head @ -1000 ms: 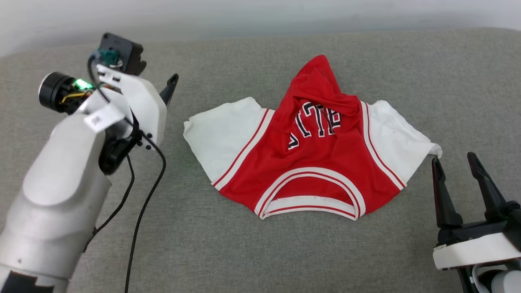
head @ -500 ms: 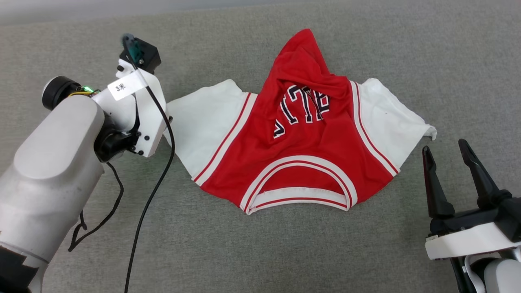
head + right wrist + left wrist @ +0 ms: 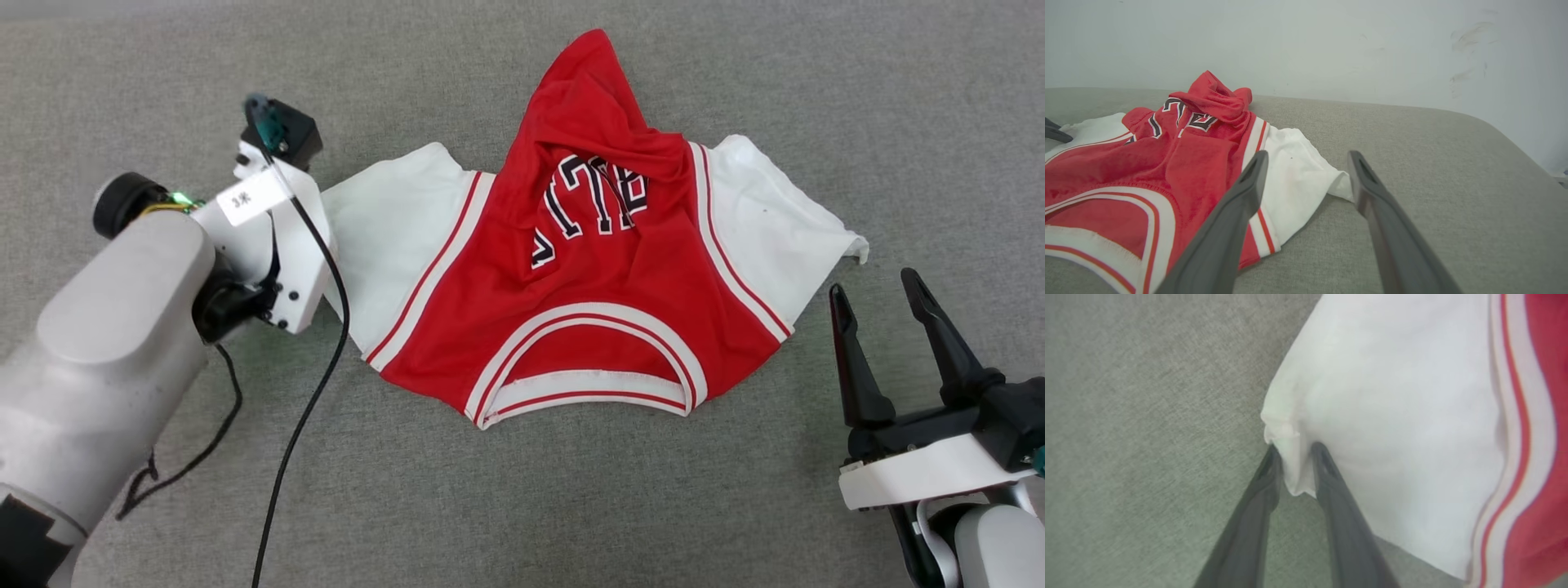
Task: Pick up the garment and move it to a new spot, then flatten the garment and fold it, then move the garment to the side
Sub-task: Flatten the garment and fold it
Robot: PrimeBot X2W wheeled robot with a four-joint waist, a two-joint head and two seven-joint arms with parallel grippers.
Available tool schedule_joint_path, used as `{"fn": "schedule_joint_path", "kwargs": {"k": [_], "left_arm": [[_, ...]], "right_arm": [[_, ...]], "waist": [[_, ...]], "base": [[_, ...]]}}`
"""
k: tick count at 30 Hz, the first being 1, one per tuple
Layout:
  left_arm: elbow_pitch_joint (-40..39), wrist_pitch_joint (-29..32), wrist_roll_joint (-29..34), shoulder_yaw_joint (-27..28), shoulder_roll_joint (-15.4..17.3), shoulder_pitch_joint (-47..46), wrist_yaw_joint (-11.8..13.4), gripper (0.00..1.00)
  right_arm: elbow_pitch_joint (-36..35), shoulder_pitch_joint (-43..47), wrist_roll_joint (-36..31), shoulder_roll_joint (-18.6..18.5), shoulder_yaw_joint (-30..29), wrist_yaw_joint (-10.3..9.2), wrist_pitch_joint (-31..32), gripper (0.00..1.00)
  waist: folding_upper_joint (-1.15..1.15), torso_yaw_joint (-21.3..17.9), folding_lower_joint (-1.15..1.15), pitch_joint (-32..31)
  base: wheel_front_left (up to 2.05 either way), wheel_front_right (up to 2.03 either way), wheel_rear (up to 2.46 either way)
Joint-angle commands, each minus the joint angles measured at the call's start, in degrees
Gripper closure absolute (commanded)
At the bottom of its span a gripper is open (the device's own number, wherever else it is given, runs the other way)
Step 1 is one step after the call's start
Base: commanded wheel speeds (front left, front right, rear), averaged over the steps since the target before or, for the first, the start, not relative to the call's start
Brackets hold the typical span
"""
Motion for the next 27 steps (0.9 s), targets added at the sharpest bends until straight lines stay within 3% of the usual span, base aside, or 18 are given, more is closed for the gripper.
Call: {"fn": "schedule_joint_path", "kwargs": {"k": [1, 7, 10, 20, 27], "left_arm": [[0.50, -1.70, -0.46, -2.03, 0.14, 3.41, -0.09, 1.00], [-1.57, -16.80, -1.83, 1.41, 3.37, 5.61, 0.27, 1.00], [-2.98, -20.73, -2.92, 3.00, 5.47, 8.71, 1.37, 1.00], [-11.41, -25.88, -6.77, 7.23, 12.37, 18.15, 7.21, 1.00], [-17.71, -28.00, -7.80, 8.97, 14.82, 22.06, 11.22, 1.00]], "right_arm": [[0.31, 0.00, -0.10, 0.17, -0.30, -0.06, -0.40, 0.00], [0.65, 0.80, 0.51, -1.87, -2.64, -0.06, 0.06, 0.00], [0.33, 1.43, 1.06, -3.10, -4.60, -0.05, 0.78, 0.00], [-1.54, -0.26, 2.90, -9.99, -7.88, -0.05, 6.86, 0.00], [-3.45, -5.90, 8.30, -21.16, -1.25, -0.06, 19.79, 0.00]], "waist": [[0.00, 0.49, 0.00, -1.01], [0.00, 1.92, 0.00, -6.39], [0.00, 3.04, 0.00, -8.47], [0.00, 6.19, 0.00, -12.15], [0.00, 7.56, 0.00, -12.34]], "base": [[0.00, 0.00, 0.00], [0.00, 0.00, 0.00], [0.00, 0.00, 0.00], [0.00, 0.00, 0.00], [0.00, 0.00, 0.00]]}}
